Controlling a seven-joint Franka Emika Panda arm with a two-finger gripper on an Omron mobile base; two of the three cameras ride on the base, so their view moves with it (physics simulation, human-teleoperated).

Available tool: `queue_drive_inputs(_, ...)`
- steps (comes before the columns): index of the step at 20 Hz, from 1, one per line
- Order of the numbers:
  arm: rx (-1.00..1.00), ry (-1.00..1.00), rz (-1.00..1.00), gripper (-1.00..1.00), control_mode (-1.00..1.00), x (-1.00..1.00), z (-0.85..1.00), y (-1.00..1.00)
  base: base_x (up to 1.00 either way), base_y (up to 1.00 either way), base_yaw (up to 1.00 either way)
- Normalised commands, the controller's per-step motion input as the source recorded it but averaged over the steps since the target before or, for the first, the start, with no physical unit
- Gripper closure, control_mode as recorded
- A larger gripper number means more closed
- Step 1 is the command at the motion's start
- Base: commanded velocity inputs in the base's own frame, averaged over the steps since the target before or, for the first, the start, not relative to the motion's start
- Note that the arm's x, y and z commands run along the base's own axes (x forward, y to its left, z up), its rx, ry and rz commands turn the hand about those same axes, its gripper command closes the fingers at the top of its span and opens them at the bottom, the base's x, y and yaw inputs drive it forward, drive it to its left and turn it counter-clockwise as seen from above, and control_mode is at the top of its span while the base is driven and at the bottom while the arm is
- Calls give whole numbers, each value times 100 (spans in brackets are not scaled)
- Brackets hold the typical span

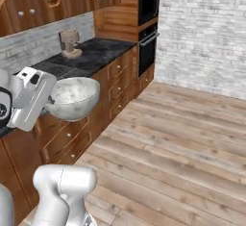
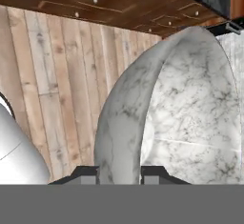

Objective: Pick up the bowls from the cabinet and place each bowl in front of a stool on the dining counter.

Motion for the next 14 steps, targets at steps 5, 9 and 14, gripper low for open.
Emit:
queue_drive_inputs(5, 0, 0, 0, 100, 100, 0, 0, 0, -1, -46, -67)
queue_drive_inputs(9, 0, 0, 0, 100, 100, 0, 0, 0, 64, -27, -45)
queue_drive_inputs(14, 0, 0, 0, 100, 100, 0, 0, 0, 100, -54, -5)
